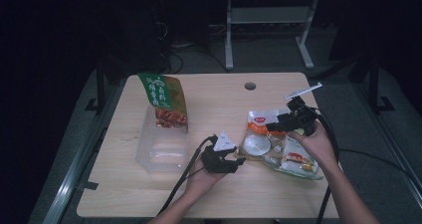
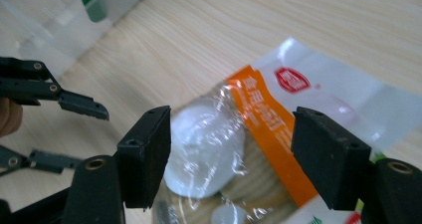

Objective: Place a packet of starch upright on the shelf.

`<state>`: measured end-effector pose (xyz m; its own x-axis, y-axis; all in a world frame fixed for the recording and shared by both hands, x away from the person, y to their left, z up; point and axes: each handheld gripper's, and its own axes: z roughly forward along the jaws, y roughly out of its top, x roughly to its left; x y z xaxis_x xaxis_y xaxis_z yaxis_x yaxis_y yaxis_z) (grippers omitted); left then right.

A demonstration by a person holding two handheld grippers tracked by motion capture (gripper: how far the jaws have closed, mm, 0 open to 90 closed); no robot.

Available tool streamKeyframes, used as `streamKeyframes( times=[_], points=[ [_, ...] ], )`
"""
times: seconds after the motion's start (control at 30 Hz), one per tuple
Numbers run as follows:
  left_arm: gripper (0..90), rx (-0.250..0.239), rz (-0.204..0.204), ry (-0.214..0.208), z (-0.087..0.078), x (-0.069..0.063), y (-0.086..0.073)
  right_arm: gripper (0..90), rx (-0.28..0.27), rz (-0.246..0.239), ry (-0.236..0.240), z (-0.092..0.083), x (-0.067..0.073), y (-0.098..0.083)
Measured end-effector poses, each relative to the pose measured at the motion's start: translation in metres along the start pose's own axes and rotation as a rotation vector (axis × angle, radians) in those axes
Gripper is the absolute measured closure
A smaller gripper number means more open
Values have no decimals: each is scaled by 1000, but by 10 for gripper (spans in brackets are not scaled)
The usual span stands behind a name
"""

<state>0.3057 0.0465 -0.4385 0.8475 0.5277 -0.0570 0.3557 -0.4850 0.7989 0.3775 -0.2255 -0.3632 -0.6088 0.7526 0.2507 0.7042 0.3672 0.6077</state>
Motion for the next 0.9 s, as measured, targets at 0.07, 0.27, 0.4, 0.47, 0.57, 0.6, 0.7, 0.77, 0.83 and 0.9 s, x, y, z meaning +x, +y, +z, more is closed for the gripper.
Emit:
streamKeyframes(
  times=[0.07,0.27,0.4,0.47,0.57,0.6,0.7,0.77,0.83,0.9],
  points=[
    [550,16,-6,2,6,1,1,312,9,11,-3,1,-5,-5],
    [617,41,-15,5,19,5,3,313,42,39,-35,6,-18,-16],
    [635,63,-16,5,27,6,5,309,60,72,-51,10,-27,-25],
    [636,68,-20,6,30,6,6,308,66,84,-60,12,-31,-29],
    [637,79,-26,5,36,6,5,310,71,103,-53,16,-37,-34],
    [639,84,-27,5,37,6,5,310,73,106,-49,17,-38,-35],
    [640,92,-29,2,40,7,4,307,90,122,-43,23,-42,-36],
    [640,95,-26,3,41,7,4,310,102,131,-38,27,-44,-35],
    [640,98,-23,4,41,7,4,315,106,134,-35,31,-45,-35],
    [641,96,-24,5,41,7,4,325,111,145,-30,35,-48,-34]
  ],
)
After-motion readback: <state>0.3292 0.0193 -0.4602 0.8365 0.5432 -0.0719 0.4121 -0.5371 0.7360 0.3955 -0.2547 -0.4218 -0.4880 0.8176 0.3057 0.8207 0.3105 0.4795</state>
